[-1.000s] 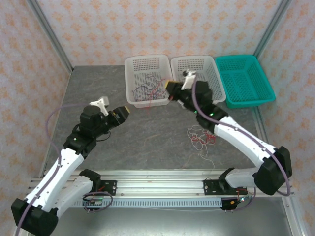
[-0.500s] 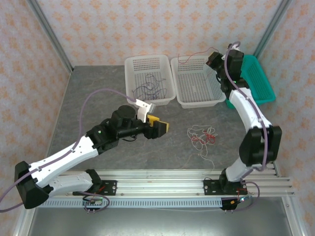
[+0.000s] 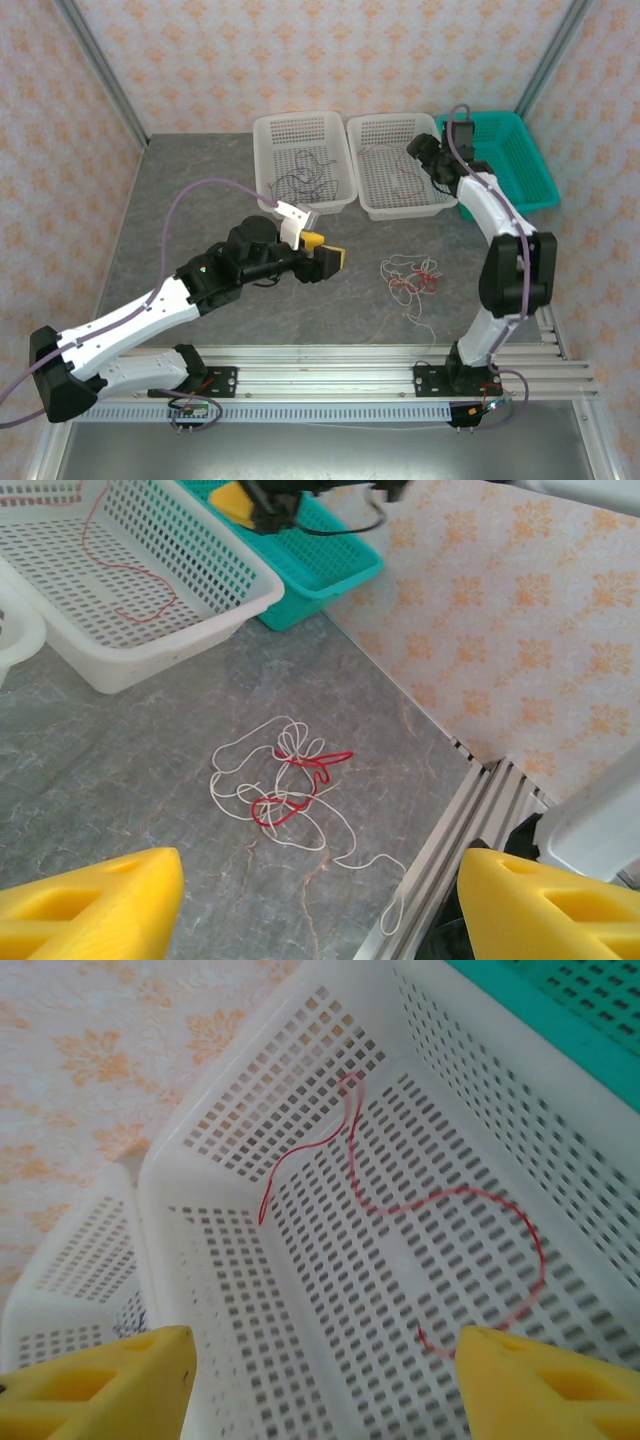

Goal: Untangle the cables

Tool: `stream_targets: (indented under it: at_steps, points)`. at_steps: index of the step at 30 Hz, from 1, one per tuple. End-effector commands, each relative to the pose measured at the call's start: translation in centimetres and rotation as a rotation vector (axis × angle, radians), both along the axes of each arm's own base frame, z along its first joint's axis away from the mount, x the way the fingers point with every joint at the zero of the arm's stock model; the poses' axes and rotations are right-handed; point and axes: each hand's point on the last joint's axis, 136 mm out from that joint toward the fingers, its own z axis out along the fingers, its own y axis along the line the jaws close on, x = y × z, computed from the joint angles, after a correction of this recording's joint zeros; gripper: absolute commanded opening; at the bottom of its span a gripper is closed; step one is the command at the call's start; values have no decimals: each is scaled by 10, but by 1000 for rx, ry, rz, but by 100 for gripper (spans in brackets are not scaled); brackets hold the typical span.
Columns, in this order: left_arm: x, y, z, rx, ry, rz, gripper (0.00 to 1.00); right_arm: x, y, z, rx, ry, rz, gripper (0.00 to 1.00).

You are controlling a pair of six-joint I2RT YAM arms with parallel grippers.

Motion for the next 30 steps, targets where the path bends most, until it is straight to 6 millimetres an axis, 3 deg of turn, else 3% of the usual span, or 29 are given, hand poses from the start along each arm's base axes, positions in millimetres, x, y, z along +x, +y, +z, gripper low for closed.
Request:
stream_targets:
  at_steps: [1,3,5,9,12,15,20,24,25,29,30]
  points:
    - [8,-7,-9,-7,-2,28,73,-50,-6,37,32,-77,-41,69]
    - [12,-11,-16,-1,14,31,73,-86,-13,40,43,-112,-78,69]
    - [17,-16,-23,3,24,38,73,-128,-26,26,36,-102,-145,68]
    - [27,-25,-29,-1,29,53,72,-202,-38,-21,26,-16,-202,66]
    - [33,-32,-32,11,32,51,72,-237,-31,-62,36,148,-162,65]
    - [38,-38,-38,29,44,51,72,-259,-16,-98,36,288,-102,66]
    - [40,-43,-40,11,71,53,71,-276,-6,-143,-43,442,-54,70]
    - [38,-36,-45,8,83,74,72,-264,9,-156,-55,447,27,67]
    - [37,-34,-47,12,83,78,72,-259,16,-156,-67,435,57,62]
    - [36,-28,-47,25,80,96,72,-236,59,-142,-236,355,264,9]
    - [37,-26,-46,27,78,101,72,-231,76,-139,-276,338,333,2]
